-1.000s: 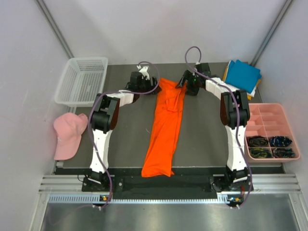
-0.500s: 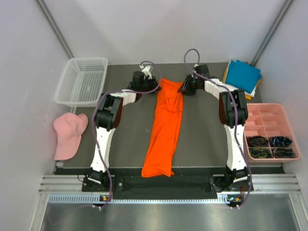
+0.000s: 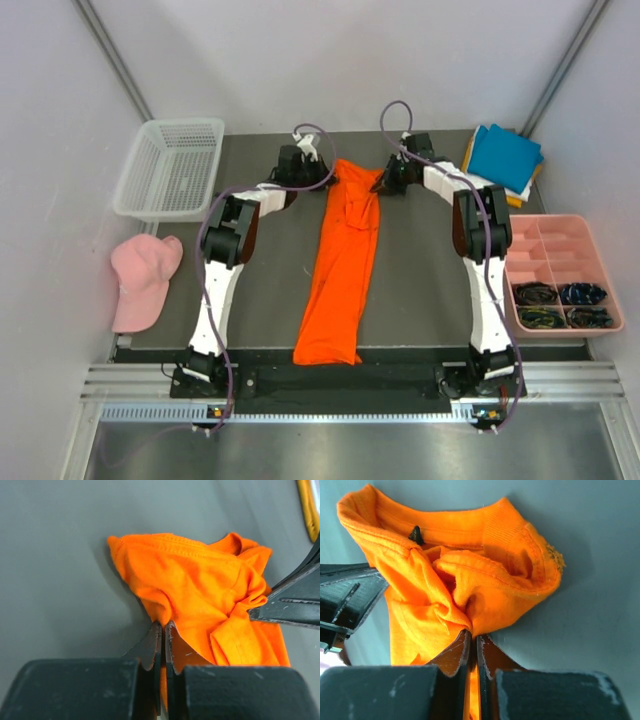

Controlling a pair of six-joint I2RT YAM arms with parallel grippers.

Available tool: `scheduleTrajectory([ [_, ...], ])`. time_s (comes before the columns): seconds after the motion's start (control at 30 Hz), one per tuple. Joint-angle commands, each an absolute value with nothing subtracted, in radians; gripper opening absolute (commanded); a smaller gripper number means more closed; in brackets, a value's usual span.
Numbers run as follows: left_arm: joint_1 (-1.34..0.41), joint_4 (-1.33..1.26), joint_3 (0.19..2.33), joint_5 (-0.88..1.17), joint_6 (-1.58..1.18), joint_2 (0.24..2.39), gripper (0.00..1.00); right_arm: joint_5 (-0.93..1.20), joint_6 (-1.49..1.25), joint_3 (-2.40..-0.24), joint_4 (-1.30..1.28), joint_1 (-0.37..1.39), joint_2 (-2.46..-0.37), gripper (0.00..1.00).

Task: Fold and stack the t-shirts
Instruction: Rotate the tshirt 90 degrees

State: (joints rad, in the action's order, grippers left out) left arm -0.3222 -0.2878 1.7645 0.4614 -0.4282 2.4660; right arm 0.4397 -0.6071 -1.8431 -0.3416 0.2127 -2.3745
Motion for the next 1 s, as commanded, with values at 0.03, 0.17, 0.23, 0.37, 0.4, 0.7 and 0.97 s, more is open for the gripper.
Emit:
scheduleTrajectory([
  [0.03, -0.324, -0.314, 1.868, 0.482, -0.472, 2.539, 0.0, 0.403, -0.572, -1.957, -0.336, 0.189, -2.457, 0.0],
  [0.17, -0.322, -0.316, 1.917, 0.469, -0.486, 2.568, 0.0, 0.41, -0.597, -2.025, -0.308, 0.167, -2.5, 0.0],
  [0.23, -0.321, -0.314, 1.943, 0.459, -0.492, 2.577, 0.0, 0.41, -0.61, -2.042, -0.285, 0.152, -2.511, 0.0],
  [0.37, -0.31, -0.316, 1.979, 0.44, -0.503, 2.592, 0.0, 0.406, -0.666, -2.059, -0.203, 0.126, -2.528, 0.0],
  [0.4, -0.305, -0.316, 1.98, 0.439, -0.506, 2.595, 0.0, 0.413, -0.676, -2.065, -0.192, 0.114, -2.533, 0.0],
  [0.7, -0.218, -0.313, 1.974, 0.42, -0.515, 2.592, 0.0, 0.48, -0.745, -2.246, -0.17, 0.089, -2.637, 0.0],
  [0.97, -0.192, -0.319, 1.971, 0.42, -0.511, 2.594, 0.0, 0.508, -0.741, -2.293, -0.193, 0.087, -2.669, 0.04],
])
